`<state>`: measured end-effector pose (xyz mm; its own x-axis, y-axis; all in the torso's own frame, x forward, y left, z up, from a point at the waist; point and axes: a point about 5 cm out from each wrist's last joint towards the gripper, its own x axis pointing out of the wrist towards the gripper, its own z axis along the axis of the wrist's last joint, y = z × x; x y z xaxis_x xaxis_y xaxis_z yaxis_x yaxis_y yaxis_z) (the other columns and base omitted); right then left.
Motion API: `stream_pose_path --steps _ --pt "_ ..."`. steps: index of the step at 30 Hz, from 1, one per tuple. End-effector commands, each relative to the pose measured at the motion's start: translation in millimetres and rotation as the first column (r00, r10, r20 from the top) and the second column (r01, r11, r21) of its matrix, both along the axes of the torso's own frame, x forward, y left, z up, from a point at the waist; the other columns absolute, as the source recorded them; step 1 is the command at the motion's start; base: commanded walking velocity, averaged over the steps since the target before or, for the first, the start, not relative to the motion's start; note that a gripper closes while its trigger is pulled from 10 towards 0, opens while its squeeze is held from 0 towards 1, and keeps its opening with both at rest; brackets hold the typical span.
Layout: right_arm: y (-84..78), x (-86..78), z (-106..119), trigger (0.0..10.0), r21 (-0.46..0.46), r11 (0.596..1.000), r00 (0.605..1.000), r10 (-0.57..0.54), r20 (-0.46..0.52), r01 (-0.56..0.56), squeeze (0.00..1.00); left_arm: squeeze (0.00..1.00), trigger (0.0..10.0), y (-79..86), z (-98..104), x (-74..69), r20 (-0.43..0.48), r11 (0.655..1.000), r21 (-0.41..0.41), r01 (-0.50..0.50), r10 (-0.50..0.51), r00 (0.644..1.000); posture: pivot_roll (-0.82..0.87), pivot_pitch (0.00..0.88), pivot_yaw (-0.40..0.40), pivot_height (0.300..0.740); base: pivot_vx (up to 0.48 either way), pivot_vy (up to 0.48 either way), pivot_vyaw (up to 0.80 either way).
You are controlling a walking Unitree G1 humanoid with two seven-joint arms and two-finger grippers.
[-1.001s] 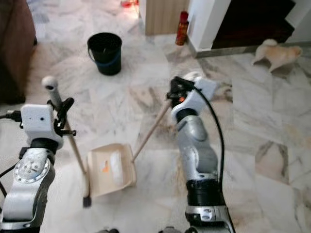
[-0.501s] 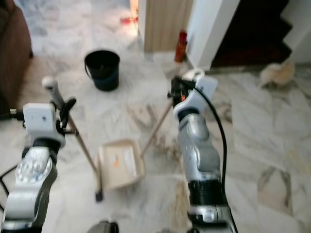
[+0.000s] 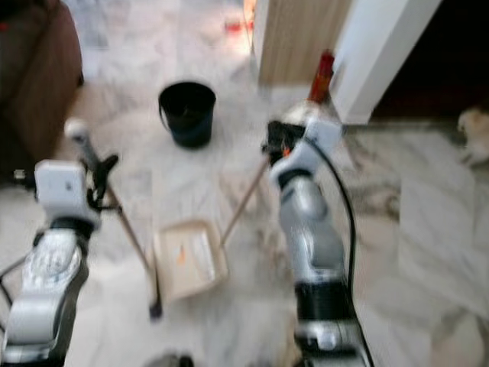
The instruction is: Sweep floor
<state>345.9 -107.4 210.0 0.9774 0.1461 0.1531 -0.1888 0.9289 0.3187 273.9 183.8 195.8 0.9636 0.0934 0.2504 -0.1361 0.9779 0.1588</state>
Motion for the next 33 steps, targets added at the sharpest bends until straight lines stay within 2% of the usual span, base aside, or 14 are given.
stream_pose_path --steps 1,6,17,33 --pt "-5.4 -2.0 13.0 10.0 0.045 0.999 0.998 -0.005 0.061 0.002 0.0 0.0 10.0 -8.0 9.6 -1.1 0.047 0.999 0.004 0.032 -0.033 0.998 -0.02 0.197 -0.06 0.74 0.469 0.0 0.0" --pt "-4.9 -2.1 13.2 10.0 0.04 0.999 0.998 -0.002 0.063 0.0 0.0 0.0 10.0 -8.2 9.4 -1.1 0.044 0.999 0.005 0.034 -0.034 0.998 -0.02 0.196 -0.06 0.74 0.464 0.0 0.0" --pt "-3.0 -2.5 13.2 10.0 0.036 0.999 0.998 0.011 0.066 -0.013 0.0 0.0 10.0 -8.9 6.8 -0.9 0.031 0.999 0.007 0.037 -0.038 0.999 -0.02 0.195 -0.061 0.74 0.465 0.0 0.61" --pt "-2.4 -2.9 12.7 10.0 0.052 0.998 0.998 0.02 0.066 -0.023 0.0 0.0 10.0 -10.0 6.1 -1.6 0.031 0.999 0.006 0.043 -0.043 0.999 -0.02 0.184 -0.06 0.74 0.466 0.0 0.0"
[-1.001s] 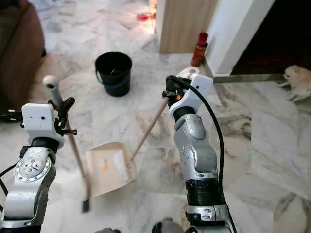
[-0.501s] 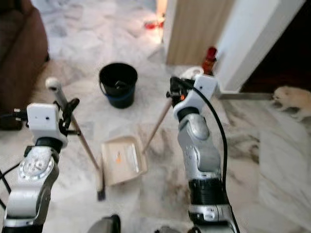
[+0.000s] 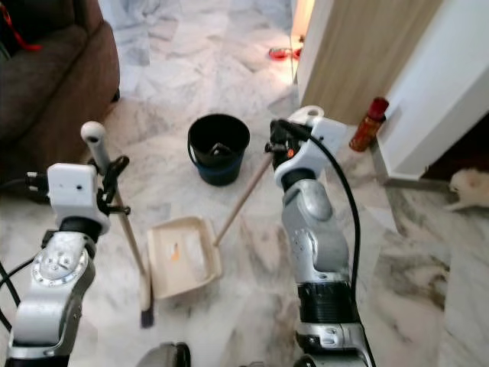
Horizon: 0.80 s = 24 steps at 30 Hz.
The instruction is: Sweep floor
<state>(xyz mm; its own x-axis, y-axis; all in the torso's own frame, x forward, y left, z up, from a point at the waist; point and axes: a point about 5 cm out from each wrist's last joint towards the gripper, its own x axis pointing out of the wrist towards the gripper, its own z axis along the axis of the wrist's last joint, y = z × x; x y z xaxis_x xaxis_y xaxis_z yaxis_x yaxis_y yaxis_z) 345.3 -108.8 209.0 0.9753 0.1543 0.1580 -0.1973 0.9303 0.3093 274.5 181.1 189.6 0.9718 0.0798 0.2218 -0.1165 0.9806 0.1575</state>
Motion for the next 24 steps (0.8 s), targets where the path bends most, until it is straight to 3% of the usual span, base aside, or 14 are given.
stream_pose_path --steps 1,24 --pt "-0.8 -2.4 13.8 10.0 0.062 0.998 0.998 0.014 0.06 -0.017 0.0 0.0 10.0 -7.2 12.4 -2.2 0.061 1.0 0.009 0.027 -0.028 0.998 -0.02 0.184 -0.06 0.74 0.465 0.0 0.0" --pt "-1.6 -1.9 17.0 10.0 0.075 0.997 0.997 0.004 0.071 -0.01 0.0 0.0 10.0 -7.5 12.7 -2.2 0.059 0.999 0.012 0.03 -0.031 0.998 -0.01 0.19 -0.06 0.74 0.466 0.0 0.0"
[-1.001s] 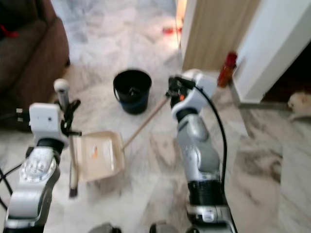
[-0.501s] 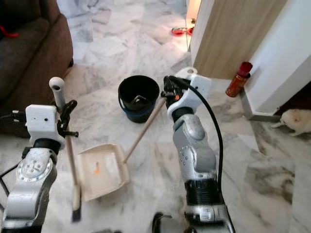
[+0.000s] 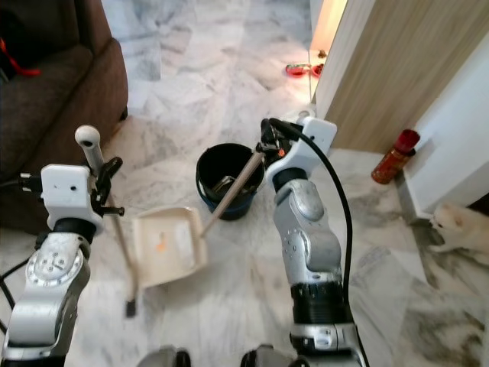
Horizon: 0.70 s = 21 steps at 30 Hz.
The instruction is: Sweep floor
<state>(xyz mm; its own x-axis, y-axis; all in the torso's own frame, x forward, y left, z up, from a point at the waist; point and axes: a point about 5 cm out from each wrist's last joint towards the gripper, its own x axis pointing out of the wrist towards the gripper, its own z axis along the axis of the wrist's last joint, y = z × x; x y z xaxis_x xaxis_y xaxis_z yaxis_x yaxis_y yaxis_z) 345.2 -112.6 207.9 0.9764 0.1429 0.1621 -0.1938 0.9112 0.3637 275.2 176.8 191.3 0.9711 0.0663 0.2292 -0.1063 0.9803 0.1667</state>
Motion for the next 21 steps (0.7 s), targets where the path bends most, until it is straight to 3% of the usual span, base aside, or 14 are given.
stream_pose_path --steps 1,3,21 --pt "2.3 -1.7 18 10.0 0.017 1.0 0.997 0.006 0.078 -0.007 0.0 0.0 10.0 -3.3 11 -2.9 0.055 1.0 -0.002 0.02 -0.02 0.998 -0.01 0.19 -0.061 0.74 0.416 0.0 0.0" --pt "2.3 -1.8 19 10.0 0.017 1.0 0.997 0.005 0.08 -0.006 0.0 0.0 10.0 -3.3 12 -3.1 0.058 1.0 -0.005 0.022 -0.021 0.998 -0.01 0.19 -0.061 0.74 0.356 0.0 0.0" --pt "-5.0 -3.8 56 10.0 0.048 0.996 0.966 0.059 0.25 -0.073 0.0 0.0 10.0 -4.7 14 -3.0 0.074 0.999 -0.015 0.038 -0.037 0.997 -0.01 0.196 -0.061 0.74 0.0 0.0 0.0"
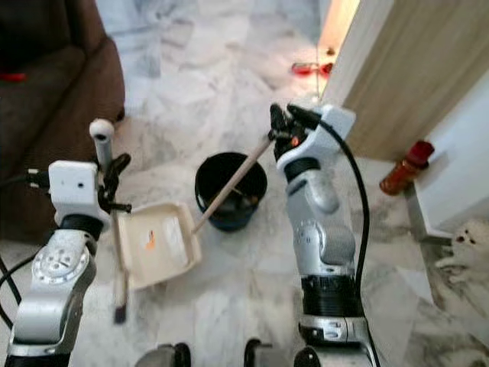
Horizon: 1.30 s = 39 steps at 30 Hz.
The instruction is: Sweep floor
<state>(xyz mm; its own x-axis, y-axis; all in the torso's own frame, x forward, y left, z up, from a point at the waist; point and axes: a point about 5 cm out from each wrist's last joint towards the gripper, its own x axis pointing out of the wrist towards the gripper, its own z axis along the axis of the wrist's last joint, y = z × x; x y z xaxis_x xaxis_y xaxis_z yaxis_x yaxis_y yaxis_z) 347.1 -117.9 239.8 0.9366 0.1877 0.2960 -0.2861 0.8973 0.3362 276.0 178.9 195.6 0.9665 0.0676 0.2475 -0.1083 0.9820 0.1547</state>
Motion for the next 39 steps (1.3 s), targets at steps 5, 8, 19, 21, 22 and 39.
stream_pose_path --steps 5,8,19,21,22,39 --pt "-7.5 -6.2 44 10.0 0.099 0.994 0.98 -0.063 0.187 0.045 0.0 0.0 10.0 -6.3 10 -4.0 0.059 0.999 -0.002 0.032 -0.032 0.998 -0.01 0.195 -0.059 0.74 0.0 0.0 0.0" --pt "-10.0 -7.7 54 10.0 0.112 0.99 0.968 -0.104 0.227 0.08 0.0 0.0 10.0 -5.8 11 -4.3 0.062 1.0 -0.001 0.03 -0.03 0.998 -0.01 0.196 -0.057 0.74 0.0 0.0 0.0" --pt "-13.2 -7.4 58 10.0 0.084 0.986 0.955 -0.162 0.248 0.145 0.0 0.0 10.0 -5.9 12 -6.1 0.074 0.999 0.001 0.035 -0.035 0.997 0.0 0.195 -0.058 0.74 0.0 0.0 0.0" --pt "-14.0 -7.1 59 10.0 0.089 0.985 0.954 -0.166 0.248 0.149 0.0 0.0 10.0 -6.0 12 -6.2 0.074 0.999 0.003 0.034 -0.034 0.997 0.0 0.194 -0.058 0.74 0.0 0.0 0.0" --pt "-14.3 -7.1 59 10.0 0.092 0.984 0.954 -0.168 0.249 0.15 0.0 0.0 10.0 -6.0 12 -6.3 0.074 0.999 0.003 0.033 -0.034 0.997 0.0 0.193 -0.057 0.74 0.0 0.0 0.0" --pt "-12.9 -7.2 60 10.0 0.101 0.986 0.953 -0.158 0.257 0.136 0.0 0.0 10.0 -6.5 13 -6.5 0.078 0.999 0.004 0.037 -0.037 0.996 0.0 0.177 -0.055 0.74 0.0 0.0 -0.75"
